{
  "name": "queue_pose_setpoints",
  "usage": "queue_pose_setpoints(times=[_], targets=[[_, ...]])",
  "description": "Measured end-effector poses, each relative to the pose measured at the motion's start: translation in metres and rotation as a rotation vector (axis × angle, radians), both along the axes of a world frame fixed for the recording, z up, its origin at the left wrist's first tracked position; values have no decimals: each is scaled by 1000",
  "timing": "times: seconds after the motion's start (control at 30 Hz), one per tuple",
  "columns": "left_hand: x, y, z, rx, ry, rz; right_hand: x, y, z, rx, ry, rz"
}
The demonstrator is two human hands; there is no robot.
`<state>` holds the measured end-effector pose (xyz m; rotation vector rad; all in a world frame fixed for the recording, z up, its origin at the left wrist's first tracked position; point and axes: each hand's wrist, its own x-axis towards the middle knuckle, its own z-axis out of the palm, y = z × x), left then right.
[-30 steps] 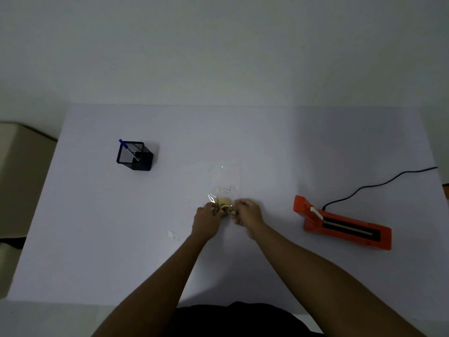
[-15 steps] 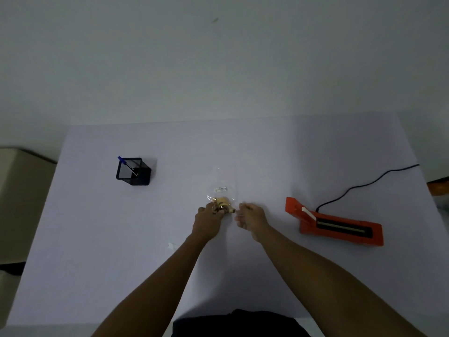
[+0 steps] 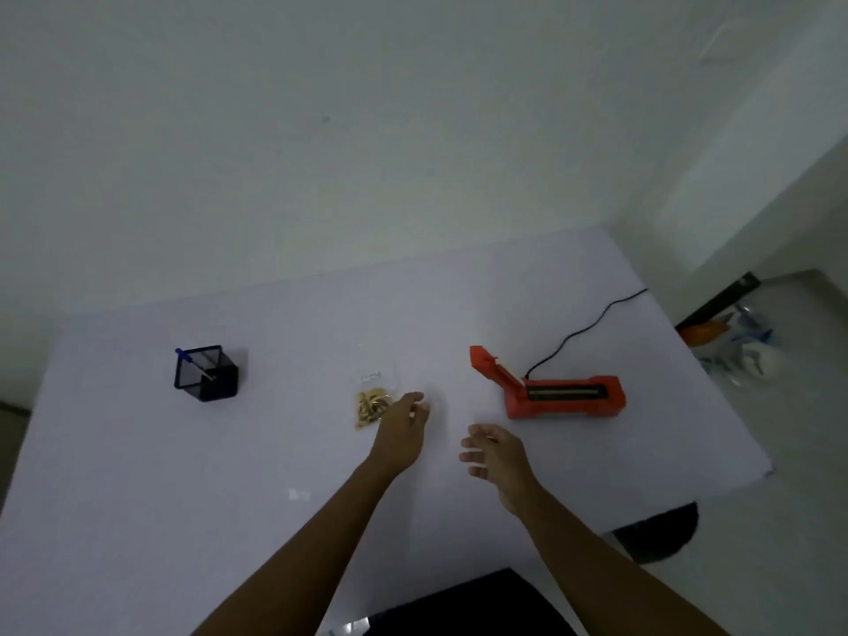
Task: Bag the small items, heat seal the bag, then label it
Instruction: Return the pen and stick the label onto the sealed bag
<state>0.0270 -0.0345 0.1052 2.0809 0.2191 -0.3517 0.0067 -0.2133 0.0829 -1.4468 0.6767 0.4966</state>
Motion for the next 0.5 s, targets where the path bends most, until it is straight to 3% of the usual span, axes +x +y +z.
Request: queue_pose_setpoints(times=[0.3,0.5], targets=[[28,-81,4,55,-33,-170,-3,-116,9,-39,-36,-221],[38,-149,16,-55,-231,-35,29,-217,-23,-126,47,-285]])
